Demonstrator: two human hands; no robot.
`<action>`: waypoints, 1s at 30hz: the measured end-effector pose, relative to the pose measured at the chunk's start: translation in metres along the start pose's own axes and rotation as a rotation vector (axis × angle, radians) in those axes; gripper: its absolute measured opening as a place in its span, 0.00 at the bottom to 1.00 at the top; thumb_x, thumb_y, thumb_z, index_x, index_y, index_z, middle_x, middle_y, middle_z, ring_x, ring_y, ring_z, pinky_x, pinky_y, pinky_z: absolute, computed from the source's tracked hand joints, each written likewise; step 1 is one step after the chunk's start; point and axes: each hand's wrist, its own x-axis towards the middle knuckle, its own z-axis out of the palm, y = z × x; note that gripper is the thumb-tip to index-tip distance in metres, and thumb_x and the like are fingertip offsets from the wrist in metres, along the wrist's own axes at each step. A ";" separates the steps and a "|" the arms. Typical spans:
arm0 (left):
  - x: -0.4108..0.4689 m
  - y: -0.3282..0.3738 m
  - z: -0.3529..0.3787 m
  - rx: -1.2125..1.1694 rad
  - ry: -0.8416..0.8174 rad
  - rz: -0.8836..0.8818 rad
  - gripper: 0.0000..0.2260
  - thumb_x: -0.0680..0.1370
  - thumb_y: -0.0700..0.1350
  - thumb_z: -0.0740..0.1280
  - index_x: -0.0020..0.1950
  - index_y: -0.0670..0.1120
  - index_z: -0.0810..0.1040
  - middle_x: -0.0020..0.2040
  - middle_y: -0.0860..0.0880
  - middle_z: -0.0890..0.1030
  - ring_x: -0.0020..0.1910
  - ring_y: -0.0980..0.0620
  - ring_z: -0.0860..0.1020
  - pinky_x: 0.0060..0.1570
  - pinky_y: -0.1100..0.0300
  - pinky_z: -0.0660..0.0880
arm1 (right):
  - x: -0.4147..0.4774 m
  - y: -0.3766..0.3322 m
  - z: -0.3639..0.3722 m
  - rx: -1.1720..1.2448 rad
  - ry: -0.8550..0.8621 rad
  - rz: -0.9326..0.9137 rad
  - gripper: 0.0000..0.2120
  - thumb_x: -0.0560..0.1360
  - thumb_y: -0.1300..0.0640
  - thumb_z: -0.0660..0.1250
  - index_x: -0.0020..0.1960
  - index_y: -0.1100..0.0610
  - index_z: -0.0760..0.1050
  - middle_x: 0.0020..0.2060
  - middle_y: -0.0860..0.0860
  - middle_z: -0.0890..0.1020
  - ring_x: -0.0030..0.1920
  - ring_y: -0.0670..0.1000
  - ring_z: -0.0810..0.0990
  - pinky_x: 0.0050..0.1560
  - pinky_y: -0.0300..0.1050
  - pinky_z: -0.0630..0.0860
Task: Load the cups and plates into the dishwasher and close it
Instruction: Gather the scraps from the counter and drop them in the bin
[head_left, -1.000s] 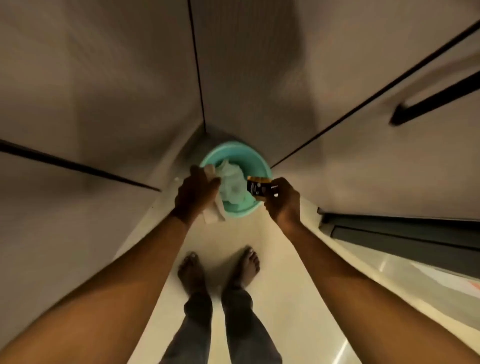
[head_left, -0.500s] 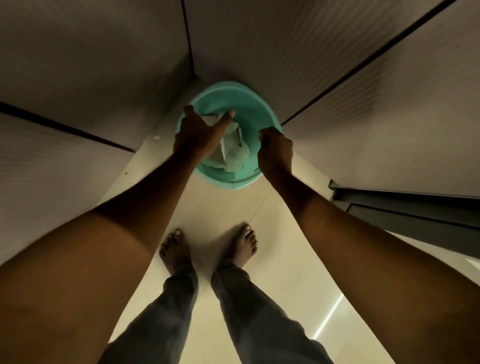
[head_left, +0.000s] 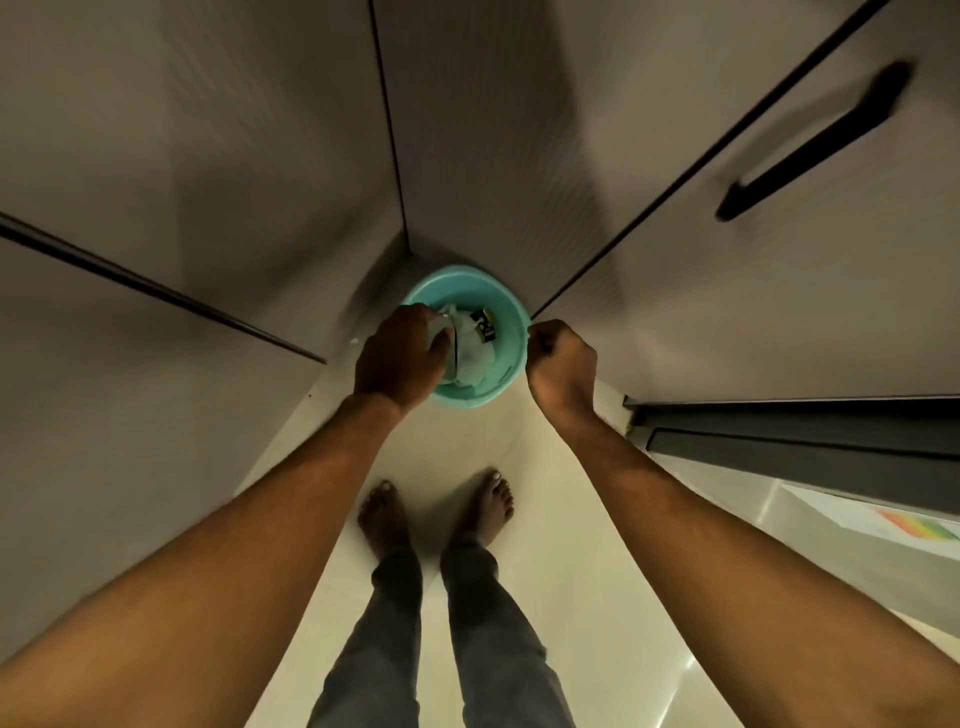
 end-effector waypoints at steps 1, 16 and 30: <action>-0.005 0.007 -0.012 0.023 -0.001 0.013 0.15 0.79 0.48 0.63 0.63 0.43 0.74 0.62 0.42 0.77 0.61 0.42 0.75 0.60 0.48 0.72 | -0.005 -0.011 -0.007 0.018 0.011 -0.002 0.08 0.76 0.61 0.63 0.51 0.58 0.81 0.47 0.53 0.85 0.47 0.52 0.81 0.41 0.32 0.66; -0.097 0.133 -0.213 0.226 0.345 0.373 0.12 0.77 0.44 0.63 0.57 0.44 0.79 0.58 0.47 0.79 0.62 0.47 0.75 0.64 0.52 0.70 | -0.067 -0.206 -0.143 0.043 0.116 -0.267 0.09 0.78 0.54 0.63 0.46 0.57 0.81 0.42 0.52 0.84 0.44 0.52 0.81 0.43 0.40 0.69; -0.098 0.195 -0.365 0.279 0.611 0.488 0.14 0.77 0.50 0.64 0.58 0.43 0.78 0.61 0.47 0.78 0.63 0.47 0.74 0.65 0.55 0.67 | -0.083 -0.349 -0.223 0.134 0.268 -0.504 0.11 0.79 0.54 0.62 0.40 0.55 0.77 0.33 0.47 0.78 0.36 0.48 0.76 0.37 0.39 0.65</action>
